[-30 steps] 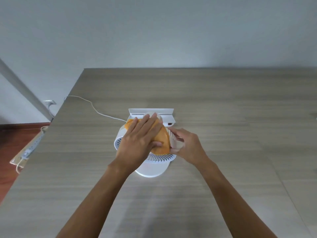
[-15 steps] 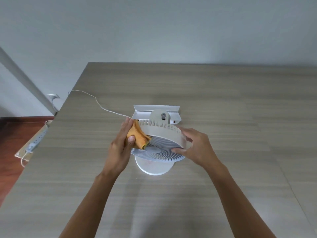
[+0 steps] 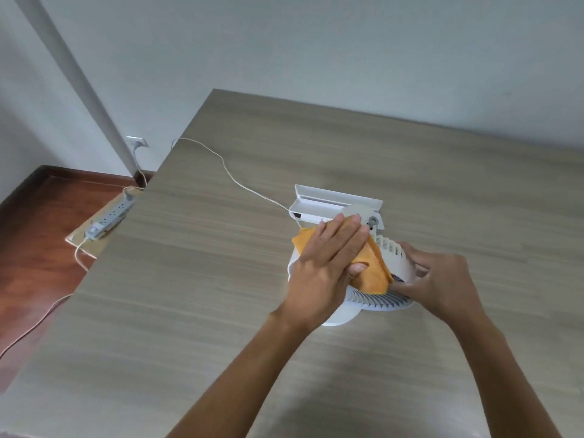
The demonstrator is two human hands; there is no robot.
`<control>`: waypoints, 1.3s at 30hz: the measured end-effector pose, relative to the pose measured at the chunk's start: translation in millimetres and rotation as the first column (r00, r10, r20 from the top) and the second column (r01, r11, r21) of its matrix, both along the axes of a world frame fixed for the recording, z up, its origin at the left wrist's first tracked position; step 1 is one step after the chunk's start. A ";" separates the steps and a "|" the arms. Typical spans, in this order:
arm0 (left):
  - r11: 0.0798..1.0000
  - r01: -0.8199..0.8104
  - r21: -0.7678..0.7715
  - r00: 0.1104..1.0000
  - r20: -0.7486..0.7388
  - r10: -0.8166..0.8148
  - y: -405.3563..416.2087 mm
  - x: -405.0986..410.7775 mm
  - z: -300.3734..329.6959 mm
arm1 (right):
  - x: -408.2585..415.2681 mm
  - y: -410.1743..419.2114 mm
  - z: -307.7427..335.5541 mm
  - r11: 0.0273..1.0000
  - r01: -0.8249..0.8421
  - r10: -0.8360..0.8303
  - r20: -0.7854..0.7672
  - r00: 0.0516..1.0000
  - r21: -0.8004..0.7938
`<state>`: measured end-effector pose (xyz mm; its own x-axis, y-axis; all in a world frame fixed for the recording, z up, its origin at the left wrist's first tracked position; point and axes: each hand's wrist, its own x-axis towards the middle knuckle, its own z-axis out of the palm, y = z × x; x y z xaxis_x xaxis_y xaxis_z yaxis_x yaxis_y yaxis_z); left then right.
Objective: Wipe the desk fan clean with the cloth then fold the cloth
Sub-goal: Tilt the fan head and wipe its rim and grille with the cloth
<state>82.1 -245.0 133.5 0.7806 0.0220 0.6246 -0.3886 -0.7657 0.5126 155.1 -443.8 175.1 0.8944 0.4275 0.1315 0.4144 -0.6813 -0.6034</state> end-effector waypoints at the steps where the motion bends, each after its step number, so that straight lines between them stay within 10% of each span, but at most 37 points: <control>1: 1.000 -0.006 0.012 1.000 0.008 0.006 -0.6 0.5 -1.7 | -1.3 1.4 1.0 1.000 0.015 -0.015 0.005 1.000 -0.011; 9: 0.936 -0.167 -0.309 0.979 -0.161 0.121 12.4 -3.4 -11.9 | -3.6 14.0 11.1 0.996 0.084 -0.087 -0.111 0.990 -0.031; 16: 0.500 -0.420 -0.758 0.869 -0.494 -0.019 29.1 -6.5 -40.7 | -10.4 15.8 11.9 0.991 0.130 -0.132 -0.099 0.986 -0.025; 26: 0.046 -0.579 -0.814 0.754 -0.556 -0.348 34.1 -1.8 -65.3 | -7.0 15.8 7.7 0.993 0.113 -0.115 -0.148 0.982 -0.019; 32: 0.189 -0.651 -0.735 0.699 -0.678 -0.228 29.3 4.1 -32.4 | -6.9 14.0 8.6 0.993 0.109 -0.112 -0.117 0.987 -0.037; 39: 0.843 -0.382 -0.378 0.881 -0.424 0.210 -4.1 -3.4 -1.2 | -7.5 12.1 6.3 0.993 0.086 -0.092 -0.081 0.992 -0.080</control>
<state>78.7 -249.1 132.3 0.8534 0.4912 0.1745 0.0934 -0.4735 0.8758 147.6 -431.6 181.4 0.9358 0.3517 0.0240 0.2999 -0.7583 -0.5788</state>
